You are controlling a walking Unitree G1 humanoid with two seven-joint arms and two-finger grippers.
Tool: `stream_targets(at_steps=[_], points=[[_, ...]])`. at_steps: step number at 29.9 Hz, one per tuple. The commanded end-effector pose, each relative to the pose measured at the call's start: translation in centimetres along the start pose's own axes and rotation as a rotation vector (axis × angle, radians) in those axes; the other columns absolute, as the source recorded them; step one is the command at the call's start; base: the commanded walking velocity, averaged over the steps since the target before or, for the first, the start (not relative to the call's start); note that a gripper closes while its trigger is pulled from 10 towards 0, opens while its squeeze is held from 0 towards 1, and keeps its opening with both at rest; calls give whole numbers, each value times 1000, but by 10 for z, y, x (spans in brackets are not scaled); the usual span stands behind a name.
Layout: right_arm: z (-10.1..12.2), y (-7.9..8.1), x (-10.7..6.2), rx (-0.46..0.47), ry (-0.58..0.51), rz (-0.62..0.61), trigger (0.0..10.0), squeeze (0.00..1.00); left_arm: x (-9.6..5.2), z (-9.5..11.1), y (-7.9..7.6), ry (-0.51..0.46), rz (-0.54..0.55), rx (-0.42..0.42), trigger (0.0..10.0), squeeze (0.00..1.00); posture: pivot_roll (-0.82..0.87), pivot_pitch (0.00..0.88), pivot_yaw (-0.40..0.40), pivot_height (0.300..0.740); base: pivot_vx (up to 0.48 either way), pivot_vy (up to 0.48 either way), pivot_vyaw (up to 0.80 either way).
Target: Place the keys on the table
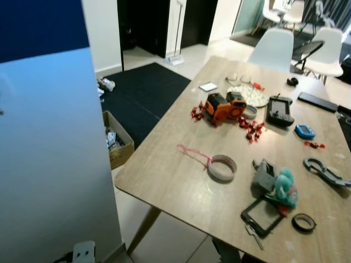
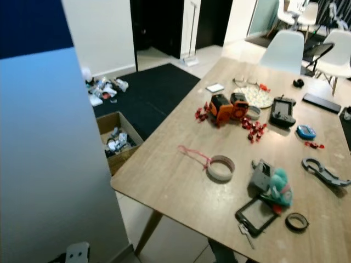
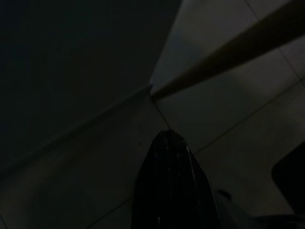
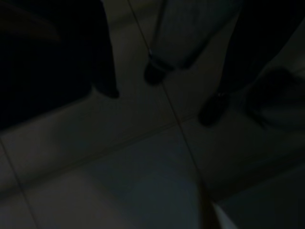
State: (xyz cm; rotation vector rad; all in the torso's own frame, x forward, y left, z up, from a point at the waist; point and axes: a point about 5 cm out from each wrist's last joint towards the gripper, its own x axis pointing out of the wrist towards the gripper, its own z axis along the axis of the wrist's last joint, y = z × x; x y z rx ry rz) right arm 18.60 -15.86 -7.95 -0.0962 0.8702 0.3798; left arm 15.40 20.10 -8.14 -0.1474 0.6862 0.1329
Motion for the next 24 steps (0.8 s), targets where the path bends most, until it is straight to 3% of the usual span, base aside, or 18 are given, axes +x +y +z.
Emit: stream_targets(at_steps=[1, 24], points=[[-5, -4, -3, 5, 18, -12, 10000, 0, -4, -7, 1, 25, 5, -7, 10000, 0, 94, 33, -88, 740, 0, 0, 800], [-6, -2, -2, 7, 17, -6, 10000, 0, -6, -11, 5, 37, 17, -5, 10000, 0, 97, 35, -87, 740, 0, 0, 800]])
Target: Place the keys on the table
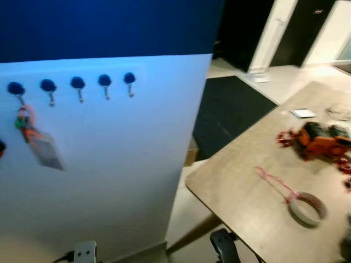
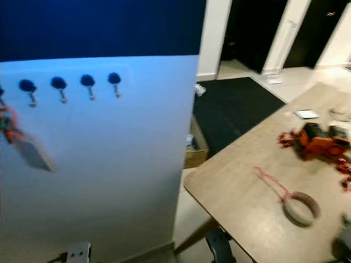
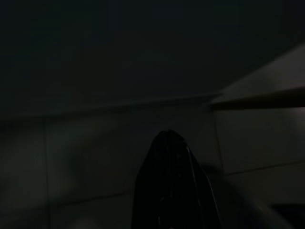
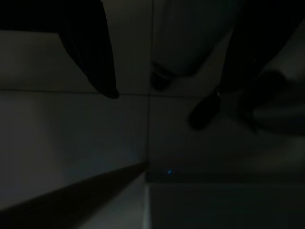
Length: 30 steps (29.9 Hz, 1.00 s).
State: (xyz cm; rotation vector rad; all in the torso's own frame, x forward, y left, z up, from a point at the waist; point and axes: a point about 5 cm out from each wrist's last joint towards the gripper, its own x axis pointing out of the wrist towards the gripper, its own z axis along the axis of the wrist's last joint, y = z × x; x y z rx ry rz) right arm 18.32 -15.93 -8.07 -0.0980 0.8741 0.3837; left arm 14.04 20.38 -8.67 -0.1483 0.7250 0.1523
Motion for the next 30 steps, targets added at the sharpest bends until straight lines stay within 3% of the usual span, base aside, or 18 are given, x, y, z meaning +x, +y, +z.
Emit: stream_targets(at_steps=[1, 22, 25, 30], points=[[-3, -2, -1, 10, 13, -9, 10000, 0, 1, 1, 0, -1, -1, 3, 10000, 0, 97, 37, -86, 740, 0, 0, 800], [-2, -1, 0, 24, 2, -19, 10000, 0, 2, 3, 1, 12, 16, 52, 10000, 0, 96, 40, -79, 740, 0, 0, 777], [-4, -4, -1, 79, 10, -50, 10000, 0, 3, 3, 1, 19, 12, 57, 10000, 0, 96, 40, -79, 740, 0, 0, 0], [-7, -3, -2, 83, 16, -49, 10000, 0, 3, 3, 0, 19, 12, 53, 10000, 0, 96, 38, -75, 740, 0, 0, 0]])
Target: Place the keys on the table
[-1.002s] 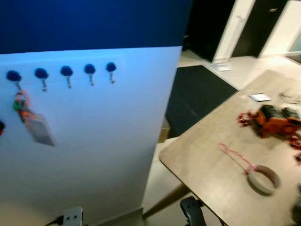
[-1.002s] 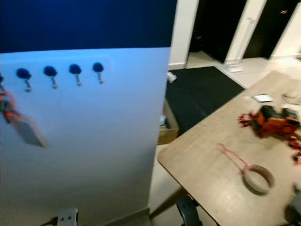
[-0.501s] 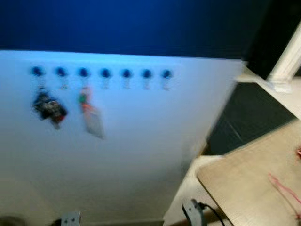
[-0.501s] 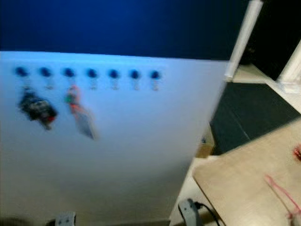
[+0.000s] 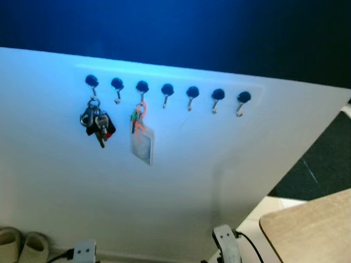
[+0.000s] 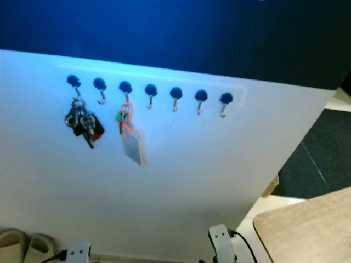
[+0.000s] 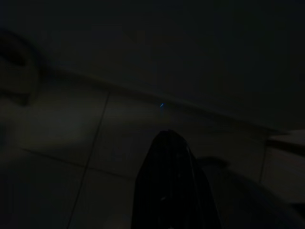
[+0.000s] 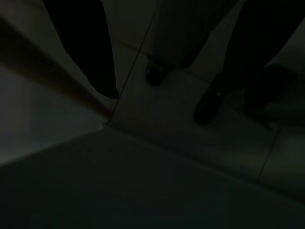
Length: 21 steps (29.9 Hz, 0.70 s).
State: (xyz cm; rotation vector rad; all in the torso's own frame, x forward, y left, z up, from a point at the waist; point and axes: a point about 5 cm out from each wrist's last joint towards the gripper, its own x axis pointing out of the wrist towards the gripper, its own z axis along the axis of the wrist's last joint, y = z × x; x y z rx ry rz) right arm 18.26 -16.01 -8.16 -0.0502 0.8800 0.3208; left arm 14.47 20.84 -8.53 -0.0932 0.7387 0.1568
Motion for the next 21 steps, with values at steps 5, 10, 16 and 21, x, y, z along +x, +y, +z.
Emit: stream_targets(at_steps=[5, 10, 16, 21], points=[[-6, -2, -2, 17, 21, -14, 10000, 0, 0, -1, -4, 10, -16, 4, 10000, 0, 96, 37, -74, 740, 0, 0, 0], [-6, -2, -2, 19, 18, -13, 10000, 0, 0, -1, -4, 10, -21, 1, 10000, 0, 98, 35, -74, 740, 0, 108, 0], [-6, -1, -2, 17, 17, -13, 10000, 0, 0, -1, -3, 12, -24, 2, 10000, 0, 101, 31, -76, 740, 0, 380, 0], [-5, -2, -2, 14, 17, -12, 10000, 0, 0, -2, -3, 11, -23, 2, 10000, 0, 102, 27, -77, 740, 0, 415, 0]])
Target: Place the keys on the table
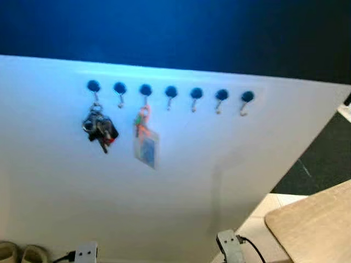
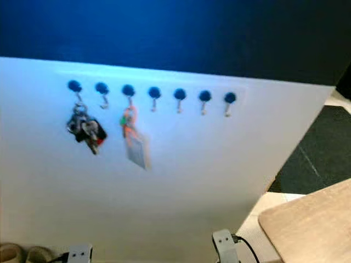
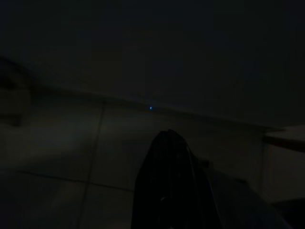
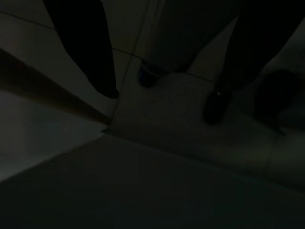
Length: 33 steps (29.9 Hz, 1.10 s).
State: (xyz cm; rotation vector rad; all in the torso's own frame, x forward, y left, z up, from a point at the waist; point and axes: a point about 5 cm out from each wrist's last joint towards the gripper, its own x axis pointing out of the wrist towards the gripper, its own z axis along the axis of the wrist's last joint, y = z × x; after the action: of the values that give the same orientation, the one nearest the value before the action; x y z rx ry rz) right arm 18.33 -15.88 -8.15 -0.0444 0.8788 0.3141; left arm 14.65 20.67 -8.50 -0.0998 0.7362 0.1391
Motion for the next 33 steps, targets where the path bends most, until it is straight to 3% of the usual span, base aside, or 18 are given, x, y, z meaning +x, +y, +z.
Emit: stream_targets(at_steps=[1, 4, 21, 27, 33], points=[[-6, -3, -2, 6, 19, -8, 10000, 0, -1, -3, -1, 12, -5, 1, 10000, 0, 102, 28, -76, 740, 0, 412, 0], [-6, -3, -2, 6, 19, -7, 10000, 0, -1, -3, 0, 11, -5, 2, 10000, 0, 102, 30, -77, 740, 0, 410, 0], [-6, -1, -2, 15, 15, -2, 10000, 0, -3, -2, -1, -26, -30, 28, 10000, 0, 105, 40, -75, 740, 0, 0, 0], [-7, -1, -2, 16, 16, -2, 10000, 0, -3, 0, -3, -37, -36, 23, 10000, 0, 102, 41, -77, 740, 0, -480, 0], [-7, -1, -2, 15, 16, -3, 10000, 0, -3, -2, -3, -28, -27, -13, 10000, 0, 99, 41, -76, 740, 0, 0, 0]])
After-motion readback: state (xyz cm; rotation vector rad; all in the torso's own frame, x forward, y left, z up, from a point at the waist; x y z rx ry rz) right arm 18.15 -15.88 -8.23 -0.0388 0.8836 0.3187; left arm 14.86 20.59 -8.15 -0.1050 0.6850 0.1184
